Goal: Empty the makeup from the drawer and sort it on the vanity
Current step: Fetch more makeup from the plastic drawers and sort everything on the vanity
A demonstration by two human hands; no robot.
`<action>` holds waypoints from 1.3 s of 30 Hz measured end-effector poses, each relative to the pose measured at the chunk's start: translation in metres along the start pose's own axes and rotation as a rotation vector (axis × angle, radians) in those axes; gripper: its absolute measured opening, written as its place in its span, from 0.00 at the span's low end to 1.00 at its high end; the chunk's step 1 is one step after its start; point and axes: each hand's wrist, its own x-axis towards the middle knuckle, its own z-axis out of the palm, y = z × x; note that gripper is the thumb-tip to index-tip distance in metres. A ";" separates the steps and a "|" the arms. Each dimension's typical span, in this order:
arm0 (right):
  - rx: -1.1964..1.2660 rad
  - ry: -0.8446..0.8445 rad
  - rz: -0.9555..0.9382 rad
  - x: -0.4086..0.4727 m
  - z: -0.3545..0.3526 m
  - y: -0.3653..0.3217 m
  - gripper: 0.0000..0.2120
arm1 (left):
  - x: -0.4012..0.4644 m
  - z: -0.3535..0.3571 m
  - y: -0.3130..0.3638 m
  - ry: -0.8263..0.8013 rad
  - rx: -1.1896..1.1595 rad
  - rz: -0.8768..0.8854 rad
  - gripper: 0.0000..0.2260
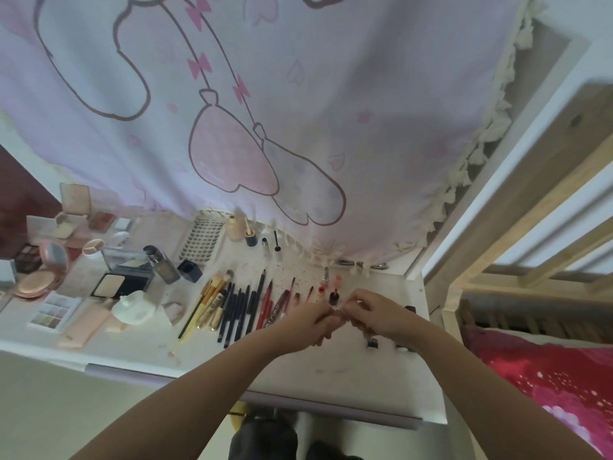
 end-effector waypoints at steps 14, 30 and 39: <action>-0.079 -0.139 0.041 0.003 -0.006 -0.005 0.08 | -0.009 -0.006 -0.010 -0.007 0.063 0.030 0.06; -0.186 -0.097 0.095 0.010 -0.008 0.004 0.12 | -0.006 -0.008 -0.019 -0.052 0.102 0.027 0.06; -0.238 -0.118 0.068 0.010 -0.010 0.002 0.11 | -0.005 -0.010 -0.020 -0.068 0.117 0.014 0.09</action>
